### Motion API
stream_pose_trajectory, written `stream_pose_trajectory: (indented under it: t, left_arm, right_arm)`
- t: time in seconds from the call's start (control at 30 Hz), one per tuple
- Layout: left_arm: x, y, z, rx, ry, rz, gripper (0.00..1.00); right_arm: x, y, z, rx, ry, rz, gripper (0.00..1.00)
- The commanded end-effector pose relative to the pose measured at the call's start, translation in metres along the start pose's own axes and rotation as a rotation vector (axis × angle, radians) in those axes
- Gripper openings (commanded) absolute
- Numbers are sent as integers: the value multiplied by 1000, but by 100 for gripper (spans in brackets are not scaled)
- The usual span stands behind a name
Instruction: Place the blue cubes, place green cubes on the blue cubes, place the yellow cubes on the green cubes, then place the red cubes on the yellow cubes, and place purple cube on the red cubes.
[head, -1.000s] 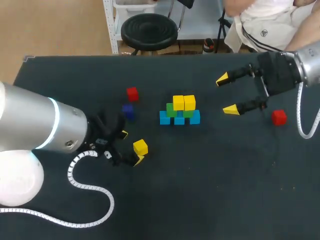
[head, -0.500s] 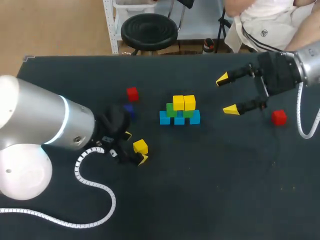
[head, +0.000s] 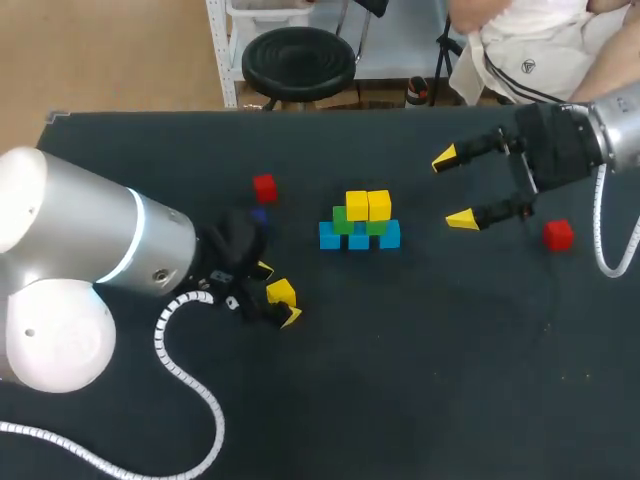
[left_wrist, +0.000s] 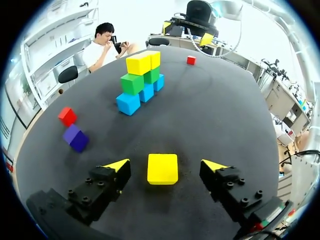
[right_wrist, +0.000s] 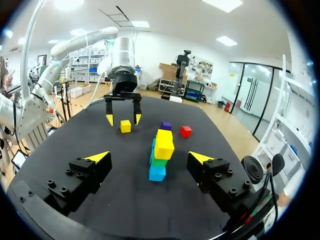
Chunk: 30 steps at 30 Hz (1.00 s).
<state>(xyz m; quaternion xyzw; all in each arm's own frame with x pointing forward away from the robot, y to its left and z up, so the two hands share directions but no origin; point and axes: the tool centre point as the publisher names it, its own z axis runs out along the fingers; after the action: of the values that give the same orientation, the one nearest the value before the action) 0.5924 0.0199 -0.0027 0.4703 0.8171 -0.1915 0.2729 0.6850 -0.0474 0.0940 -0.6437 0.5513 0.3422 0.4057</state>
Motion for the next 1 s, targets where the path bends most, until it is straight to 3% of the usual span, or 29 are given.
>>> stream_pose_trajectory:
  t: [0.03, 0.13, 0.23, 0.4, 0.47, 0.67, 0.77, 1.0]
  left_arm:
    - [0, 3, 3, 12, -4, 3, 69]
    - [1, 4, 3, 13, -4, 3, 46]
    - [1, 4, 3, 12, -4, 5, 40]
    - [1, 4, 2, 11, -6, 12, 8]
    - [1, 4, 1, 10, -9, 19, 0]
    - [-8, 3, -2, 31, 8, 72, 0]
    - [-22, 7, -8, 61, 24, 135, 0]
    - [-52, 18, -20, 40, 30, 230, 0]
  right_arm:
    - [0, 0, 0, 1, -1, -1, 100]
    - [0, 0, 0, 1, -1, -1, 100]
    - [0, 0, 0, 1, -1, -1, 100]
    - [0, 0, 0, 1, -1, -1, 100]
    - [0, 0, 0, 1, -1, -1, 100]
    - [0, 0, 0, 1, -1, -1, 100]
    - [0, 0, 0, 1, -1, -1, 100]
    - [0, 0, 0, 1, -1, -1, 100]
